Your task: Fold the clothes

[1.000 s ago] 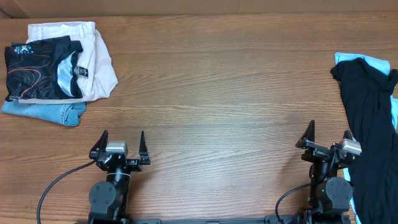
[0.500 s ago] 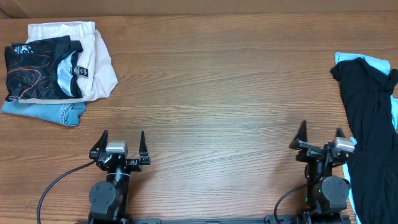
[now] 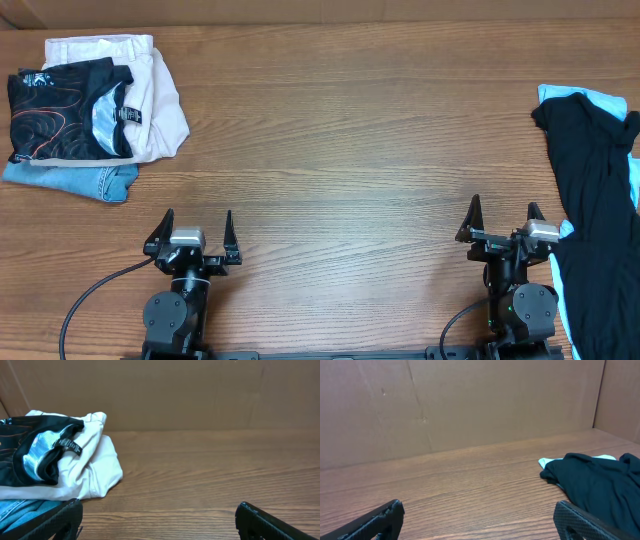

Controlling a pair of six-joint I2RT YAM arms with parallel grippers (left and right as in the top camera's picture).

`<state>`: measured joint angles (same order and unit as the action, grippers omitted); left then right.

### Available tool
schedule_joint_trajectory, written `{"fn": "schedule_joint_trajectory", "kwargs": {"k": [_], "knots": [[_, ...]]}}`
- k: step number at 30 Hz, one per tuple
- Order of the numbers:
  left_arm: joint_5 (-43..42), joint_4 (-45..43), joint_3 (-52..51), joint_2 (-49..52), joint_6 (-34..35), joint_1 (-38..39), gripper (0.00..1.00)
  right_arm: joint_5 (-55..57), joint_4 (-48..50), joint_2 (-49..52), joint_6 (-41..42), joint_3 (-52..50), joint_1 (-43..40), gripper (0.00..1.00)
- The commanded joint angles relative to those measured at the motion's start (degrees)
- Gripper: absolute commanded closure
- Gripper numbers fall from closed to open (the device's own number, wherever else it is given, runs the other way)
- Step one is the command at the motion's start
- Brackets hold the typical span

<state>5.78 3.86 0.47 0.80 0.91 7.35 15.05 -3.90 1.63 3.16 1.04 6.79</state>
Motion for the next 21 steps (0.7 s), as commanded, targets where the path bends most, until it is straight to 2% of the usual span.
{"fn": "schedule_joint_trajectory", "kwargs": {"k": [1,7,13,21], "knots": [[-0.5,0.0,-0.2,-0.4,-0.7,-0.5,0.00,0.3,0.4,-0.2,-0.2,-0.4,-0.2,0.00],[-0.5,0.0,-0.2,-0.4,-0.7,-0.5,0.00,-2.3,0.8,-0.3,-0.2,-0.5,-5.1,0.00],[-0.5,0.0,-0.2,-0.4,-0.7,-0.5,0.00,-17.4,-0.9,-0.3,-4.1,-0.5,-11.7,0.00],[-0.5,0.0,-0.2,-0.4,-0.7,-0.5,0.00,-18.6,-0.5,-0.4,-4.3,-0.5,-12.6,0.00]]}}
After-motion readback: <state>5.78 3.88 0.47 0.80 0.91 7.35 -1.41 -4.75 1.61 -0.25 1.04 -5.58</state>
